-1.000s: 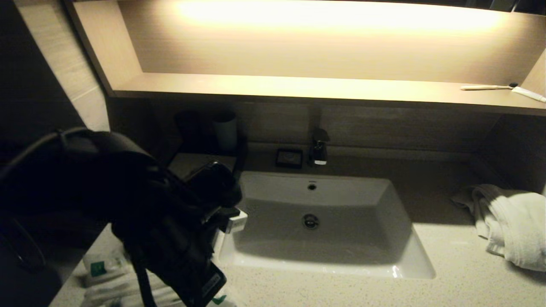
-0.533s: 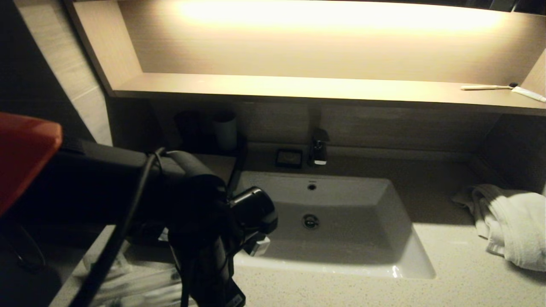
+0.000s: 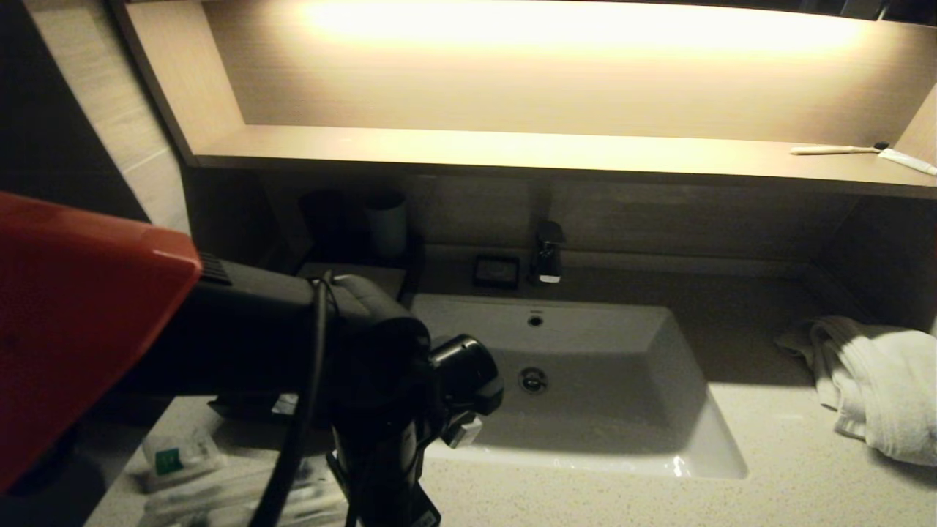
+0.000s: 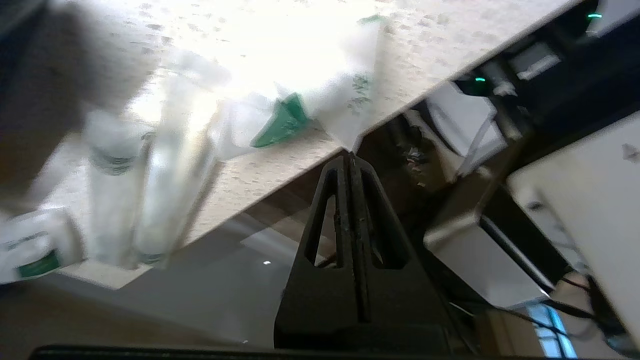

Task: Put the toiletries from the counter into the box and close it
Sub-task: Pick up the bathroom toiletry

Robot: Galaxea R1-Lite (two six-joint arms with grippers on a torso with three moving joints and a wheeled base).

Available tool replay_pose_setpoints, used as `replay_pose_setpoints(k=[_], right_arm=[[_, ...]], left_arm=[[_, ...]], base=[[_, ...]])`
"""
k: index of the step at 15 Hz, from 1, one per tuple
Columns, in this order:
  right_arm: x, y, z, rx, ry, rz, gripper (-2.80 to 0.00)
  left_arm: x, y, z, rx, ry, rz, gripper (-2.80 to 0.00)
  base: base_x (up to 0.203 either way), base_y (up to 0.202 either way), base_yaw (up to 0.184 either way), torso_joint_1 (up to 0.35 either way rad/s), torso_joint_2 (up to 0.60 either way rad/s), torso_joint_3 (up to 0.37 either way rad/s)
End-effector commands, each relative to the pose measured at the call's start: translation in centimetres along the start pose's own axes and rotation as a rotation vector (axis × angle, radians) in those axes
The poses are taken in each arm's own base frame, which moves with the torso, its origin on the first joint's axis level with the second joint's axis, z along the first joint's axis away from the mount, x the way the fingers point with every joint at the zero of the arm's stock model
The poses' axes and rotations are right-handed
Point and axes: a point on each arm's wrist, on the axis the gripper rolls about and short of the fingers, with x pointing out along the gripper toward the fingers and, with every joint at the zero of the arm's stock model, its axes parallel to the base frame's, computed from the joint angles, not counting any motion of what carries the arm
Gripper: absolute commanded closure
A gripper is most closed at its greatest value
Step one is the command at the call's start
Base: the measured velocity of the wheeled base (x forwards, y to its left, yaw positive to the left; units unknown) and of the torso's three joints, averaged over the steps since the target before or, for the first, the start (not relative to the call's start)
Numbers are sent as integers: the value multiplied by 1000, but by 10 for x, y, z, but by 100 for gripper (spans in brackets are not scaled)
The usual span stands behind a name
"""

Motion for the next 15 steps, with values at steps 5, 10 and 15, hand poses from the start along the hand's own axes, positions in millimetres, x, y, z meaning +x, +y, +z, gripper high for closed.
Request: replay_pose_setpoints(k=[5,10,15], right_arm=[[0,0,0,0,0,1,0],[0,0,0,0,0,1,0],[0,0,0,0,0,1,0]], left_arm=[[8,0,15,-106,10,8,-280],[8,-1,16,-156,7,7,-280],[17,0,19,-207,37,12,-280]], base=[[0,0,0,0,0,0],[0,0,0,0,0,0],[0,0,0,0,0,0]])
